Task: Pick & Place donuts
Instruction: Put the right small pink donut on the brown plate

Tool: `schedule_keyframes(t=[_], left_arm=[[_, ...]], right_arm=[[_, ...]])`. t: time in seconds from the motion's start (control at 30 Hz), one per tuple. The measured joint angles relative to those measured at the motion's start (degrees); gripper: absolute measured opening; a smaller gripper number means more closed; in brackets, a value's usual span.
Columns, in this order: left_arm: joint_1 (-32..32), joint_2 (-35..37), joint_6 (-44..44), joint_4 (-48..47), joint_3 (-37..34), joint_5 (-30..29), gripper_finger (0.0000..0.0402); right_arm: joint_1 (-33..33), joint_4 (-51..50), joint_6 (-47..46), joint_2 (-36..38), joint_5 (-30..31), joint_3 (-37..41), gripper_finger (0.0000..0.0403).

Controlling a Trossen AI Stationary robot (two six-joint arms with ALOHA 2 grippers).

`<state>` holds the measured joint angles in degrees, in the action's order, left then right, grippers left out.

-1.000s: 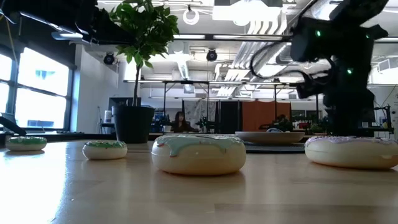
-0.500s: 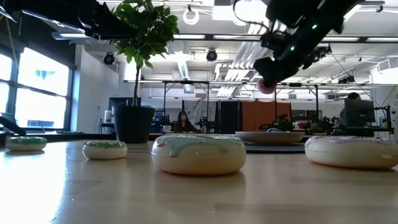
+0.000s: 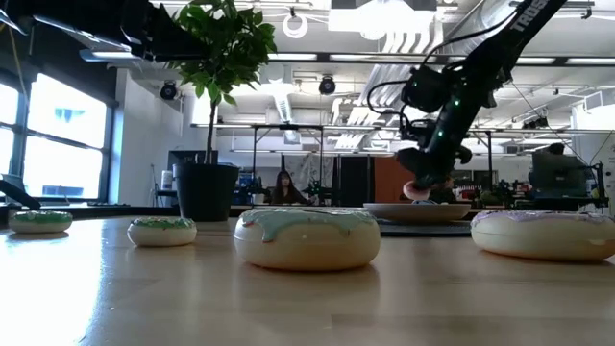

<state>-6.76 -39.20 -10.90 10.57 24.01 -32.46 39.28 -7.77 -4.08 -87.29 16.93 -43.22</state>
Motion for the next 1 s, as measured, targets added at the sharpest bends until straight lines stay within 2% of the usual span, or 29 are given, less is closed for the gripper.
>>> schedule_keyframes(t=[0.27, 0.4, 0.6, 0.7, 0.8, 1.0], left_arm=[[0.0, 0.0, 0.2, 0.4, 0.0, -0.1, 0.0170], [0.1, -2.7, 1.8, 5.3, 0.0, 0.1, 0.0170], [2.4, -19.3, -0.4, 19.6, 0.7, 0.4, 0.0170], [5.1, -28.0, 1.2, 21.1, 4.6, 0.4, 0.0170], [7.9, -37.6, 4.6, 21.1, 10.9, 0.4, 0.0170], [13.2, -55.4, 4.9, 20.9, 26.4, 1.6, 0.0170]], right_arm=[[1.6, 2.6, 0.0, -0.1, -1.2, 0.0, 0.0128], [1.6, 2.6, 0.1, -0.1, -3.3, 0.0, 0.0147], [1.6, 2.2, -0.2, 0.3, -7.7, 0.0, 0.0158], [1.6, 1.3, -1.7, 1.6, -11.1, 0.0, 0.0156], [1.5, 0.0, -1.9, 3.3, -11.7, 0.0, 0.0150], [1.6, -4.0, -3.9, 5.5, -12.0, 0.0, 0.0142]])
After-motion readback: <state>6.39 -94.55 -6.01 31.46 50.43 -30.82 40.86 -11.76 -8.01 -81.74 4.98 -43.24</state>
